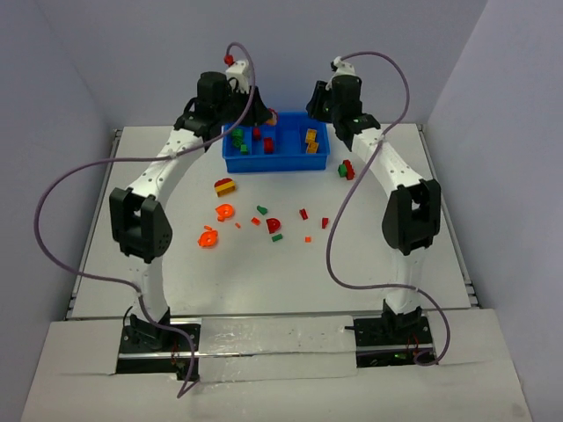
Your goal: Sort the legos into containers by color
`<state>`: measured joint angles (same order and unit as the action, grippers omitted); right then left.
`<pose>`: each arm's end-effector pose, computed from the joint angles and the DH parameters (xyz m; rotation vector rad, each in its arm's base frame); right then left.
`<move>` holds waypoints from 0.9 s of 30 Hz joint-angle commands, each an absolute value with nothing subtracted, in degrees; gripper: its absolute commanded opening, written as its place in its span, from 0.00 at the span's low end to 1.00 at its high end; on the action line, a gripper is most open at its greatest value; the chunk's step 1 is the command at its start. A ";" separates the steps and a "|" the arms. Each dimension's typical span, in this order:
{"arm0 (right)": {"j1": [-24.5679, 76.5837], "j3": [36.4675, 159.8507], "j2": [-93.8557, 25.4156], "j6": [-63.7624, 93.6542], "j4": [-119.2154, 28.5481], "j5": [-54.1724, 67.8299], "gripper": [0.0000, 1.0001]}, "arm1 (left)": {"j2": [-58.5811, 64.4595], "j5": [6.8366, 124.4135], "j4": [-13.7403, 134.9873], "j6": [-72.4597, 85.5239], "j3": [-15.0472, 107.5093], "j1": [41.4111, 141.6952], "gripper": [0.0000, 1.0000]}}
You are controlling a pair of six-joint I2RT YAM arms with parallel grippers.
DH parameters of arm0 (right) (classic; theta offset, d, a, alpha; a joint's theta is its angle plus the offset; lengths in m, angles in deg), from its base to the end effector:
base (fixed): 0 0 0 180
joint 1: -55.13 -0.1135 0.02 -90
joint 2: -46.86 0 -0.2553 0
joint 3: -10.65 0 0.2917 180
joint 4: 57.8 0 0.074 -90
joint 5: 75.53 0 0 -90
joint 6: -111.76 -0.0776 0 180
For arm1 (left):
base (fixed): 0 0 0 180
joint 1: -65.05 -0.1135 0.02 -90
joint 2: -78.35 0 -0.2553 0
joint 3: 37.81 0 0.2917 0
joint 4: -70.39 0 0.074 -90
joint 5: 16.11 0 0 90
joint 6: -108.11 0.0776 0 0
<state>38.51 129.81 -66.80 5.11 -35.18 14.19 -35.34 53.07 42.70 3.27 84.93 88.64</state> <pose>0.5343 0.1599 0.3307 -0.0029 1.8894 0.4038 0.4925 -0.2452 0.3463 0.4027 1.9125 -0.7941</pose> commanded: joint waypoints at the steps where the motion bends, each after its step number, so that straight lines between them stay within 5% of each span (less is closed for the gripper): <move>1: 38.35 132.15 -71.65 10.33 -45.57 17.01 0.00 | -44.87 58.12 43.59 5.69 93.58 86.19 0.00; 11: 38.74 141.60 -85.87 13.51 -49.71 17.57 0.00 | -51.48 59.08 53.31 6.03 94.65 85.62 0.02; 16: 38.92 143.25 -88.54 13.50 -51.02 17.06 0.18 | -52.83 59.17 54.35 5.63 94.43 85.35 0.02; 20: 38.88 144.64 -90.47 13.59 -50.38 17.77 0.20 | -53.14 59.12 54.76 5.25 94.30 85.08 0.03; 23: 38.85 145.26 -91.34 13.74 -50.08 18.34 0.33 | -53.25 59.03 55.07 5.02 94.30 84.94 0.03; 25: 38.85 145.88 -92.13 13.76 -49.73 18.66 0.54 | -53.29 59.12 55.16 5.08 94.30 84.83 0.03; 27: 38.82 146.31 -92.66 13.90 -49.57 18.79 0.63 | -53.26 59.23 55.15 5.10 94.14 84.69 0.04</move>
